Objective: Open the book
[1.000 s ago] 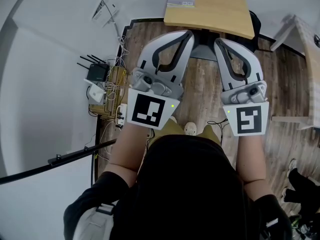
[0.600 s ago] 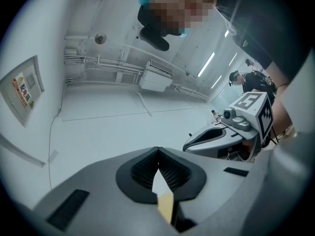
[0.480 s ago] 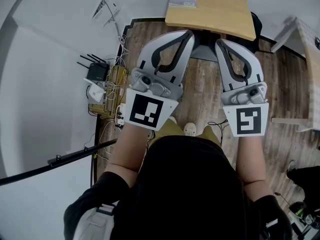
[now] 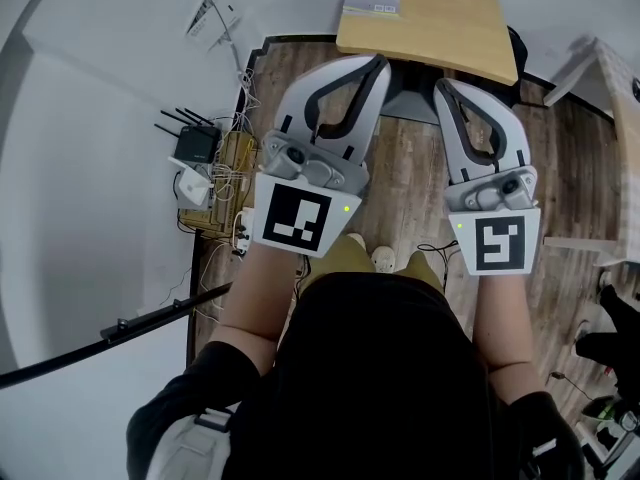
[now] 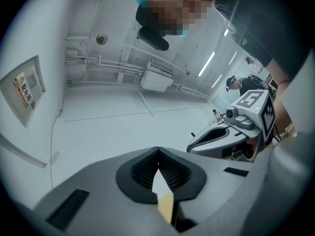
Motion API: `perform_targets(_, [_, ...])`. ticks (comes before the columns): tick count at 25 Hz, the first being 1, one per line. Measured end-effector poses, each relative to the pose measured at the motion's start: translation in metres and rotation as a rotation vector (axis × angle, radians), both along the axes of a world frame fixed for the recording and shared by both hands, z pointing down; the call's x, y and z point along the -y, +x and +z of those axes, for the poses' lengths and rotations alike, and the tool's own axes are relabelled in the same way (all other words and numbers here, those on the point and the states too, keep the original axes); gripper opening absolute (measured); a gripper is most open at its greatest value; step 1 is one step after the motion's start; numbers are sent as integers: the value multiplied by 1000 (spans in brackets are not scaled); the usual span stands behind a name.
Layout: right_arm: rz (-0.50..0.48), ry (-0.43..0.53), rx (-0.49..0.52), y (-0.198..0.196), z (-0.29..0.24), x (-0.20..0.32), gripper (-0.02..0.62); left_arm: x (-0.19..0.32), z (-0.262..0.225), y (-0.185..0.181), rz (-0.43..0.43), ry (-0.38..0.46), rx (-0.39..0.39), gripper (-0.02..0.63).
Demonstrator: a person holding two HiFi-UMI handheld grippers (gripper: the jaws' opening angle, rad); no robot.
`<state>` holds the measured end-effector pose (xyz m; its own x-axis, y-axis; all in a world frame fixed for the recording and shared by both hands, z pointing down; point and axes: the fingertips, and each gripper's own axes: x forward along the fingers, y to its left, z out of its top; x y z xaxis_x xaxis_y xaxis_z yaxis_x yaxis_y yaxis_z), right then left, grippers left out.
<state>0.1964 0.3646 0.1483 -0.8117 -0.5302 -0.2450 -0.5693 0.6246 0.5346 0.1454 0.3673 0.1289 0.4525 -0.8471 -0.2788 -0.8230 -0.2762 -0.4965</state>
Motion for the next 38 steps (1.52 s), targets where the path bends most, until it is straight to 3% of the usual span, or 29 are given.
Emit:
perform_targets(16, [44, -8, -39, -85, -3, 5, 31, 11, -6, -80, 41, -9, -9, 11])
perform_targets(31, [60, 29, -48, -111, -4, 12, 31, 17, -7, -110, 55, 22, -31, 11])
perform_targets(38, [63, 9, -44, -111, 3, 64, 31, 61, 3, -115, 46, 9, -26, 11])
